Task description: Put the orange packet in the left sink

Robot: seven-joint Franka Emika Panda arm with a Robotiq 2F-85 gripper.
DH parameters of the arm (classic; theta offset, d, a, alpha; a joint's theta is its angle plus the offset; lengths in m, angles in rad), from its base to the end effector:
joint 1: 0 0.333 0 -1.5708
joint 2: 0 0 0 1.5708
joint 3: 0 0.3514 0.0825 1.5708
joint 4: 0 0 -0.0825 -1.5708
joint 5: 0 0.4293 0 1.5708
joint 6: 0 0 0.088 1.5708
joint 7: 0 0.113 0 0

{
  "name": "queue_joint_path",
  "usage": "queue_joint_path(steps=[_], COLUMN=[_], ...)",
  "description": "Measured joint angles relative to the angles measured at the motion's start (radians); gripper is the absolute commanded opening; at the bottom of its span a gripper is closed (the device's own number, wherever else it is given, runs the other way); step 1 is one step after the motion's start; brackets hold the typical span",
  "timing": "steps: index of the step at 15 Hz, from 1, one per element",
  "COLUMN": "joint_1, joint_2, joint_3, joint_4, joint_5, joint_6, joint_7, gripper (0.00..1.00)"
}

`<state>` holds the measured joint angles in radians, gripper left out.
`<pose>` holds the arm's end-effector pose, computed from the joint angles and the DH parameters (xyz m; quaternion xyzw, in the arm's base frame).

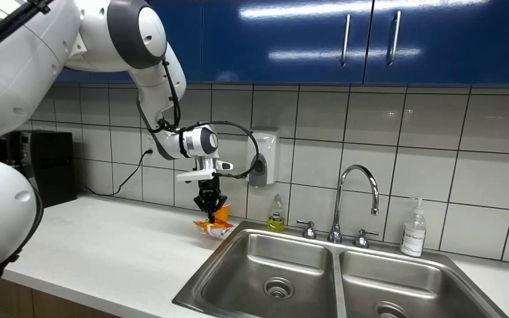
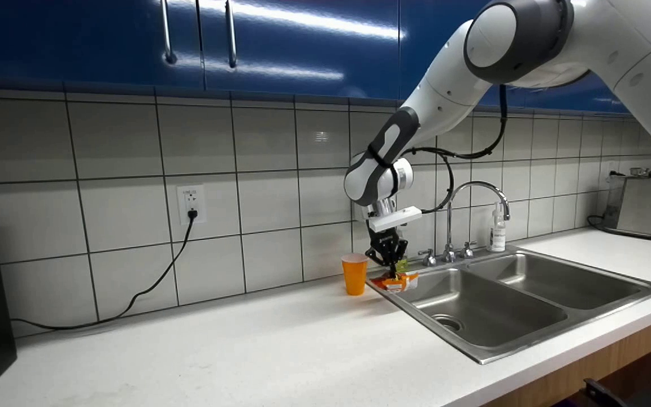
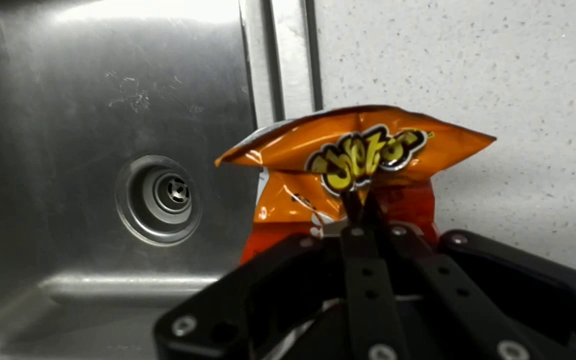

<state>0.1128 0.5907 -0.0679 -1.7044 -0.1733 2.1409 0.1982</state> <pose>0.7102 0.0281 0.2327 0.9929 -0.0197 -0.0654 0.0969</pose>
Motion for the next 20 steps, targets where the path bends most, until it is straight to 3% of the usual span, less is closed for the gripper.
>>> queue_joint_path(steps=[20], joint_1=[-0.181], joint_2=[-0.147], joint_3=[-0.129], joint_4=[-0.294], joint_5=[0.044], joint_6=[0.147], joint_7=[0.018], gripper=[0.00])
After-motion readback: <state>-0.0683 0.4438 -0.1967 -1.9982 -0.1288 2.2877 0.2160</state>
